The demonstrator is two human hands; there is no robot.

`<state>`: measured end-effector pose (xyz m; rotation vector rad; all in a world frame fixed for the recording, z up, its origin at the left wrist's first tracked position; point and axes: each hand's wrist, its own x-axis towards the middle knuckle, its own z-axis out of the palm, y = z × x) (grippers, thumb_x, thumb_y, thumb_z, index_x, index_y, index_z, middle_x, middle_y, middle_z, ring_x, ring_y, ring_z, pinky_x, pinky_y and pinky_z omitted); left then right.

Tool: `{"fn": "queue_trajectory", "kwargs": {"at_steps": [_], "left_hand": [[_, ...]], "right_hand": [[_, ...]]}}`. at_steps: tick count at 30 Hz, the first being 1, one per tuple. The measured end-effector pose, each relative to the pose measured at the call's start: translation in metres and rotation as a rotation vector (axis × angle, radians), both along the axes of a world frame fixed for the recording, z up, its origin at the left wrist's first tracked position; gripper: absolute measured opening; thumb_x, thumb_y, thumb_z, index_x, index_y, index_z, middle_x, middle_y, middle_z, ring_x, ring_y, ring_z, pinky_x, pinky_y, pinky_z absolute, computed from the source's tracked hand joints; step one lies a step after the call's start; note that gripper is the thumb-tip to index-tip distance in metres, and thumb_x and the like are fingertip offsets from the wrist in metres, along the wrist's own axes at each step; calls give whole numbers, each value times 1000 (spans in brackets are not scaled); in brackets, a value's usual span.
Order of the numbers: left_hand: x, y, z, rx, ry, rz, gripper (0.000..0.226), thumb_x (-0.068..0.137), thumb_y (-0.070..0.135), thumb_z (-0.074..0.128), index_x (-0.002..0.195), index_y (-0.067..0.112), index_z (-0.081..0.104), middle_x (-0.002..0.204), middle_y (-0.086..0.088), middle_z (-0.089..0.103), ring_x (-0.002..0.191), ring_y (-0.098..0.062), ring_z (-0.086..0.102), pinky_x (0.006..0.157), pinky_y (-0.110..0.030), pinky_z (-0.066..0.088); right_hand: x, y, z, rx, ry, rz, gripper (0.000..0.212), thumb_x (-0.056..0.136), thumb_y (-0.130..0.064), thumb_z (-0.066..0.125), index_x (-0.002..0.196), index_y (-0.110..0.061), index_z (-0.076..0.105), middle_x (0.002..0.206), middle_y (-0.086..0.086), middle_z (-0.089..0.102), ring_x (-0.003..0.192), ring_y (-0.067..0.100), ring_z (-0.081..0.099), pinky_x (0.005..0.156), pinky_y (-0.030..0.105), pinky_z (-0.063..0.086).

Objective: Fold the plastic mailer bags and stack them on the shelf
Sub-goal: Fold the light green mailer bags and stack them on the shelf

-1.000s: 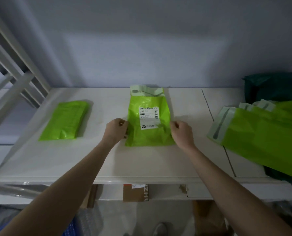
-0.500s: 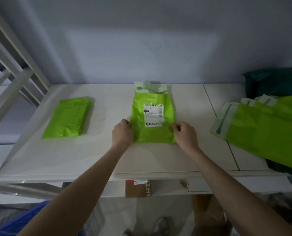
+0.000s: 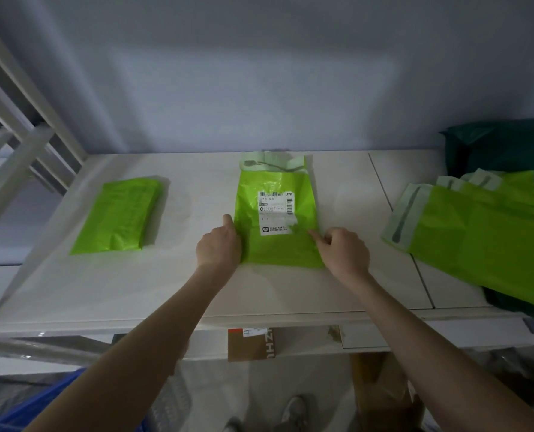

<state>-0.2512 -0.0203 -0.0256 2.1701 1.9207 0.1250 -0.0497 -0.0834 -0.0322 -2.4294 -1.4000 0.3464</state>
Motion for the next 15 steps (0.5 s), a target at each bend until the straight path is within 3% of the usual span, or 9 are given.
{"fn": "queue_trajectory", "kwargs": {"at_steps": [2, 4, 7, 11, 15], "left_hand": [[-2, 2, 3, 50, -24, 4, 24, 93, 14, 37, 116, 6, 39, 107, -16, 59, 96, -38, 58, 67, -38, 38], [-3, 9, 5, 131, -57, -53, 29, 92, 17, 41, 120, 7, 42, 116, -13, 50, 104, -34, 51, 75, -41, 41], [4, 23, 2, 227, -75, -305, 35, 96, 18, 37, 130, 11, 43, 131, -9, 44, 118, -28, 42, 91, -39, 37], [18, 45, 0, 166, -46, -407, 45, 100, 26, 31, 143, 14, 30, 151, -3, 28, 138, -21, 27, 109, -36, 24], [21, 59, -3, -7, 33, -368, 53, 101, 38, 25, 148, 14, 18, 158, -2, 13, 144, -20, 16, 115, -42, 17]], "right_hand": [[1, 2, 3, 60, 30, -17, 43, 94, -46, 45, 64, -16, 44, 73, 8, 57, 80, 34, 61, 61, 30, 34], [2, 9, 4, 205, 57, -28, 31, 95, -36, 46, 81, -9, 53, 83, 10, 60, 84, 34, 58, 64, 34, 38], [-2, 27, 5, 395, -23, 177, 23, 92, -23, 46, 95, -3, 57, 96, 15, 58, 93, 34, 52, 74, 39, 41], [-17, 61, 15, 316, -92, 401, 36, 92, -26, 37, 115, -4, 55, 116, 12, 56, 109, 31, 48, 86, 40, 41], [-22, 83, 8, 106, -120, 536, 46, 98, -23, 34, 141, -7, 33, 148, 9, 34, 134, 25, 33, 104, 39, 32]]}}
